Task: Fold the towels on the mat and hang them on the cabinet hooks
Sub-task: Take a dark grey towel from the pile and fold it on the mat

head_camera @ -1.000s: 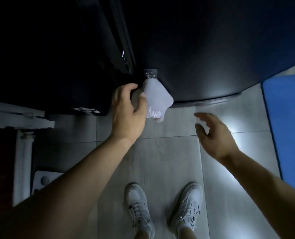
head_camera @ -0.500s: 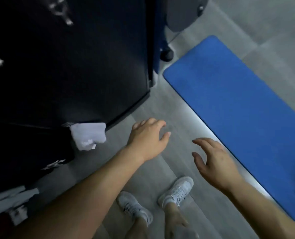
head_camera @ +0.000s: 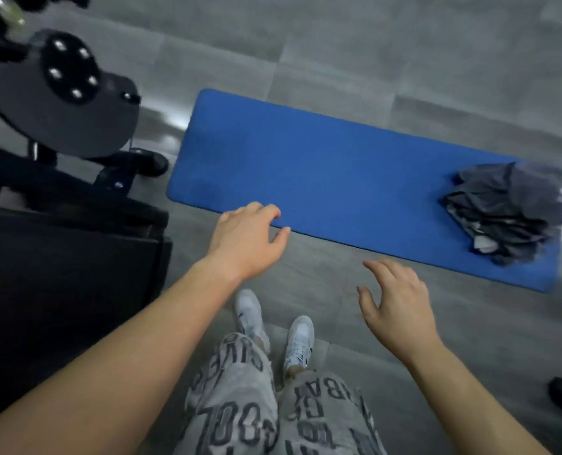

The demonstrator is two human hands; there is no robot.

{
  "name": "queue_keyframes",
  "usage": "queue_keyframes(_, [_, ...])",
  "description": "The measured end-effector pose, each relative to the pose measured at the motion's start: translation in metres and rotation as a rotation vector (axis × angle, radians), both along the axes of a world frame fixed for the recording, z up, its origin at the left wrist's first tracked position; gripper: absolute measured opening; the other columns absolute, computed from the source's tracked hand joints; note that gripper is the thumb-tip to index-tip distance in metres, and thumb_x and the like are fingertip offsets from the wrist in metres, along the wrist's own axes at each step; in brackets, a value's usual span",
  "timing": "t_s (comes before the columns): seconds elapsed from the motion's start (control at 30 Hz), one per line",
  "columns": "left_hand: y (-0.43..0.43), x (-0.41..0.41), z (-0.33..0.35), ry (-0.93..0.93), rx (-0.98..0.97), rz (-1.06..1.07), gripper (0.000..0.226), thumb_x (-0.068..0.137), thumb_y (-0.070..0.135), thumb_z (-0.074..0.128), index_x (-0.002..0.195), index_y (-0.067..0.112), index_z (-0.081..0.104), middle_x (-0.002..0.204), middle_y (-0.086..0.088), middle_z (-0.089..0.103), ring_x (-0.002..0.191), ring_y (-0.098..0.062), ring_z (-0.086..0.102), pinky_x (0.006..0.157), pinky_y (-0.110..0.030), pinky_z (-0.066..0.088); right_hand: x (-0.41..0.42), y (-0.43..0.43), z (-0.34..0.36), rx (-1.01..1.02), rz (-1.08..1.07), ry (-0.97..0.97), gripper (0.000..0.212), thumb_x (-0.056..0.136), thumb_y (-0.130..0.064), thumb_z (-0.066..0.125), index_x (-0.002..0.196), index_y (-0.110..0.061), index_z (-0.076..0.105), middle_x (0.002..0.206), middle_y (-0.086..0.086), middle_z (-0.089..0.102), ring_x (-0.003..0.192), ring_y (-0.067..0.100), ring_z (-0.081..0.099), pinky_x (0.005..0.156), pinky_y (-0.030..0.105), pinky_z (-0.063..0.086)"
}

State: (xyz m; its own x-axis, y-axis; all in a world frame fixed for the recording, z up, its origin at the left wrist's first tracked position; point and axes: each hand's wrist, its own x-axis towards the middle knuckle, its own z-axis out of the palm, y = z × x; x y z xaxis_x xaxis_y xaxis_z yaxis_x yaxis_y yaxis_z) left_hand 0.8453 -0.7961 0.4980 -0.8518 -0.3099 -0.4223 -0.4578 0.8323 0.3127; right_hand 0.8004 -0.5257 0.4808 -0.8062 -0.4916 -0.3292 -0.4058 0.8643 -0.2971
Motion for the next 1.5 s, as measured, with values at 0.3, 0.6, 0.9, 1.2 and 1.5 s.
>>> queue_keyframes(0.3, [-0.013, -0.223, 0.017, -0.011, -0.034, -0.392, 0.048, 0.099, 0.053, 0.045, 0.136, 0.024, 0.054, 0.131, -0.002, 0.059, 0.119, -0.024, 0.057, 0.101, -0.043, 0.040, -0.130, 0.019, 0.003, 0.091, -0.329, 0.027, 0.044, 0.090, -0.033, 0.065, 0.131, -0.019, 0.059, 0.132, 0.003, 0.060, 0.125, 0.028, 0.051, 0.108, 0.047, 0.036])
queue_keyframes(0.6, [0.019, -0.478, 0.048, 0.063, -0.080, -0.679, 0.048, 0.099, 0.051, 0.047, 0.139, 0.024, 0.053, 0.135, -0.004, 0.058, 0.125, -0.028, 0.054, 0.101, -0.042, 0.041, -0.307, 0.009, 0.010, -0.052, -0.642, 0.117, 0.039, 0.092, -0.032, 0.064, 0.128, -0.019, 0.062, 0.129, 0.003, 0.059, 0.120, 0.029, 0.052, 0.102, 0.049, 0.039])
queue_keyframes(0.9, [0.114, -0.827, 0.011, 0.096, -0.098, -0.958, 0.046, 0.095, 0.054, 0.053, 0.131, 0.026, 0.058, 0.128, -0.004, 0.061, 0.120, -0.028, 0.058, 0.097, -0.045, 0.049, -0.550, 0.043, -0.062, -0.226, -1.060, 0.051, 0.039, 0.096, -0.032, 0.060, 0.133, -0.019, 0.059, 0.131, 0.002, 0.053, 0.122, 0.024, 0.048, 0.103, 0.047, 0.042])
queue_keyframes(1.2, [0.293, -1.072, -0.071, -0.101, -0.094, -1.452, 0.045, 0.096, 0.057, 0.049, 0.130, 0.030, 0.056, 0.125, 0.003, 0.060, 0.117, -0.022, 0.059, 0.092, -0.043, 0.052, -0.751, 0.105, -0.115, -0.397, -1.587, -0.074, 0.038, 0.097, -0.032, 0.059, 0.134, -0.023, 0.058, 0.131, -0.007, 0.046, 0.120, 0.015, 0.047, 0.090, 0.028, 0.043])
queue_keyframes(1.5, [0.460, -1.075, -0.225, -0.576, 0.137, -1.512, 0.037, 0.094, 0.051, 0.059, 0.120, 0.025, 0.065, 0.113, 0.003, 0.070, 0.100, -0.016, 0.067, 0.084, -0.039, 0.058, -0.756, 0.191, -0.213, -0.425, -2.103, -0.221, 0.043, 0.098, -0.038, 0.057, 0.138, -0.026, 0.052, 0.137, -0.007, 0.039, 0.103, 0.013, 0.056, 0.084, 0.033, 0.052])
